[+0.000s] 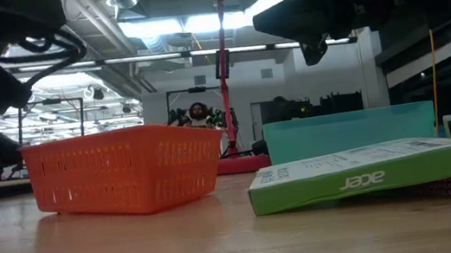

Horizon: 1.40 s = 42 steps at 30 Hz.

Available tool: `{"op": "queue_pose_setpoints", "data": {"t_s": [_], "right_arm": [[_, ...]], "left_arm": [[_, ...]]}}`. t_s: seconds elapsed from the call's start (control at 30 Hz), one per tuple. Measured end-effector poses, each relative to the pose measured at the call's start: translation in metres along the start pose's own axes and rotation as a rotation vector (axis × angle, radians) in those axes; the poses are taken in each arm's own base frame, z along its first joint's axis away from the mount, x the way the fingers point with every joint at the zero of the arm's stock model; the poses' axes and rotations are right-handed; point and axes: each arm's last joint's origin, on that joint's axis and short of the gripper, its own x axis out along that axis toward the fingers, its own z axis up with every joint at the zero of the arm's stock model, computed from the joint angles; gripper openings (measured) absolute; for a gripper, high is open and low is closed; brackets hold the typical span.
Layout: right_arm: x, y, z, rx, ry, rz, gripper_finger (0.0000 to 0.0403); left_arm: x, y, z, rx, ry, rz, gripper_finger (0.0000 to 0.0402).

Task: Pick and place items into bin
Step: Put the left white card reader box into the orange bin

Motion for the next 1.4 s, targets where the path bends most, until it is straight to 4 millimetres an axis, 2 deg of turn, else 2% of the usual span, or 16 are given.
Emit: {"op": "queue_pose_setpoints", "data": {"t_s": [0.27,0.63,0.9,1.0,1.4], "right_arm": [[0.000,0.000,0.000,0.000,0.000,0.000,0.0004],[0.000,0.000,0.000,0.000,0.000,0.000,0.0004],[0.000,0.000,0.000,0.000,0.000,0.000,0.0004],[0.000,0.000,0.000,0.000,0.000,0.000,0.0004],[0.000,0.000,0.000,0.000,0.000,0.000,0.0004]], "left_arm": [[0.012,0.005,0.002,0.008,0.061,-0.036,0.0226],[0.012,0.003,0.002,0.035,0.065,-0.079,0.0226],[0.012,0.000,0.002,0.066,0.083,-0.182,0.0224],[0.012,0.000,0.003,0.080,0.076,-0.190,0.0210],[0.012,0.000,0.004,0.109,0.057,-0.194,0.0114]]}}
